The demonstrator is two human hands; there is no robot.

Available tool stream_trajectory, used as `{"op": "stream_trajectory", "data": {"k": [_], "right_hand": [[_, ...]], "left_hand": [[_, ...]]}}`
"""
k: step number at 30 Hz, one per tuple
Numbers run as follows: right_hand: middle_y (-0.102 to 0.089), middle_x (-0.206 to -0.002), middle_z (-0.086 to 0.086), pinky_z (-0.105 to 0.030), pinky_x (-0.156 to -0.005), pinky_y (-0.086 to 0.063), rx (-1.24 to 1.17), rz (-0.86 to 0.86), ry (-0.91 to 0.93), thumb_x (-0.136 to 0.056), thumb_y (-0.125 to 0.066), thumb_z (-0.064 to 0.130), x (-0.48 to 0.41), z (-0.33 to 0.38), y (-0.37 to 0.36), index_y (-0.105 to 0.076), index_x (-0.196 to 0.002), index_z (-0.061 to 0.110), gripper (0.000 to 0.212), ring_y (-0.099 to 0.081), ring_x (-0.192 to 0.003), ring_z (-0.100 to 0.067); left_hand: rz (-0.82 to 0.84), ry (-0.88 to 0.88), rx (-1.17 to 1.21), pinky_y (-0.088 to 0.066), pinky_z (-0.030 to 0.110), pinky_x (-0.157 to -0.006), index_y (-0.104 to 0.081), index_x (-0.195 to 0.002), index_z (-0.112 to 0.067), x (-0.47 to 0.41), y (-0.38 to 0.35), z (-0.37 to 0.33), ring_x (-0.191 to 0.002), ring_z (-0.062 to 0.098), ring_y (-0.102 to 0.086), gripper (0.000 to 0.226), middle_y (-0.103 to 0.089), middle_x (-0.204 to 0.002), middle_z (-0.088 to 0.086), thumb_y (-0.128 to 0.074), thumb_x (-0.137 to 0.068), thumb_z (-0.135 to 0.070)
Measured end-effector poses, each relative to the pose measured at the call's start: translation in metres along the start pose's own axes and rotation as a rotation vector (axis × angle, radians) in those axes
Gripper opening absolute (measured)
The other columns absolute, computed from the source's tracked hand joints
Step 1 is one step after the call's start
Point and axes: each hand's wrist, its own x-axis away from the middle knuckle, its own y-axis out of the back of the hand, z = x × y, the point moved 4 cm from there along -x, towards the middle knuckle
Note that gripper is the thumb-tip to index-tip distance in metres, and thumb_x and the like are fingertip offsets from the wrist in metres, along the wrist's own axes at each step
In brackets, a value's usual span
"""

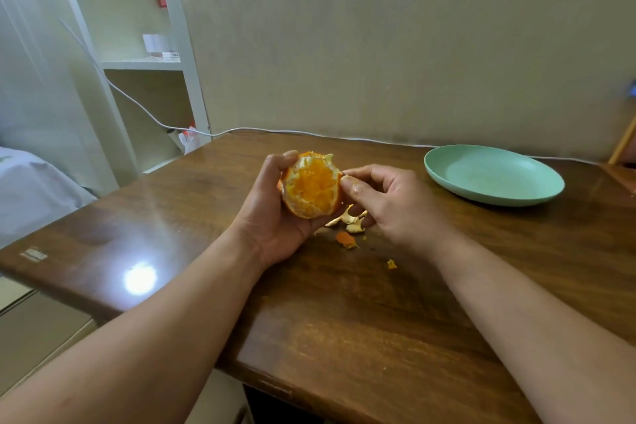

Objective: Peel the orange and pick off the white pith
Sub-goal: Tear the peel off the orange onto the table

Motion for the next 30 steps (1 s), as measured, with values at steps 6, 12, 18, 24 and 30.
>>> {"op": "stream_trajectory", "data": {"k": [6,12,18,24,30], "right_hand": [[-0.08,-0.093,0.008,-0.04,-0.076,-0.063,0.042,0.007,-0.004,-0.102,-0.07,0.037,-0.004,-0.004,0.005,-0.08,-0.112,0.025,0.018,-0.076,-0.084,-0.012],[-0.08,-0.094,0.003,-0.039,-0.071,-0.064,0.067,0.025,-0.04,-0.104,-0.068,0.035,-0.004,-0.007,0.004,-0.08,-0.11,0.022,0.019,-0.076,-0.085,-0.013],[-0.079,-0.087,-0.004,-0.043,-0.072,-0.066,0.105,0.07,-0.12,-0.106,-0.065,0.029,-0.004,-0.005,0.004,-0.079,-0.102,0.014,0.021,-0.077,-0.081,-0.025],[-0.079,-0.081,-0.01,-0.04,-0.072,-0.063,0.098,0.105,-0.107,-0.1,-0.07,0.018,0.001,-0.003,0.002,-0.076,-0.1,0.008,0.012,-0.078,-0.082,-0.032],[-0.079,-0.088,-0.015,-0.036,-0.066,-0.06,-0.005,0.114,-0.121,-0.105,-0.066,0.022,0.0,-0.003,0.003,-0.072,-0.106,0.003,0.02,-0.073,-0.076,-0.024]], "left_hand": [[-0.006,-0.008,-0.041,-0.065,0.05,-0.087,-0.064,-0.132,-0.008,0.0,-0.006,0.0,-0.097,0.034,-0.076,0.05,-0.075,-0.112,0.019,-0.064,-0.093,-0.039],[-0.059,-0.085,-0.175,-0.058,0.051,-0.101,-0.067,-0.124,-0.007,0.001,-0.004,0.0,-0.105,0.032,-0.07,0.04,-0.074,-0.11,0.016,-0.064,-0.096,-0.036],[-0.039,-0.246,-0.443,-0.051,0.053,-0.094,-0.069,-0.114,-0.016,0.004,-0.008,-0.004,-0.104,0.03,-0.067,0.031,-0.07,-0.109,0.011,-0.068,-0.09,-0.034],[-0.009,-0.287,-0.565,-0.053,0.05,-0.087,-0.068,-0.123,-0.013,0.005,-0.011,-0.001,-0.101,0.028,-0.07,0.049,-0.073,-0.109,0.011,-0.075,-0.081,-0.037],[-0.018,-0.219,-0.403,-0.052,0.045,-0.088,-0.068,-0.116,-0.012,0.005,-0.011,-0.002,-0.1,0.028,-0.067,0.047,-0.07,-0.108,0.013,-0.076,-0.079,-0.04]]}}
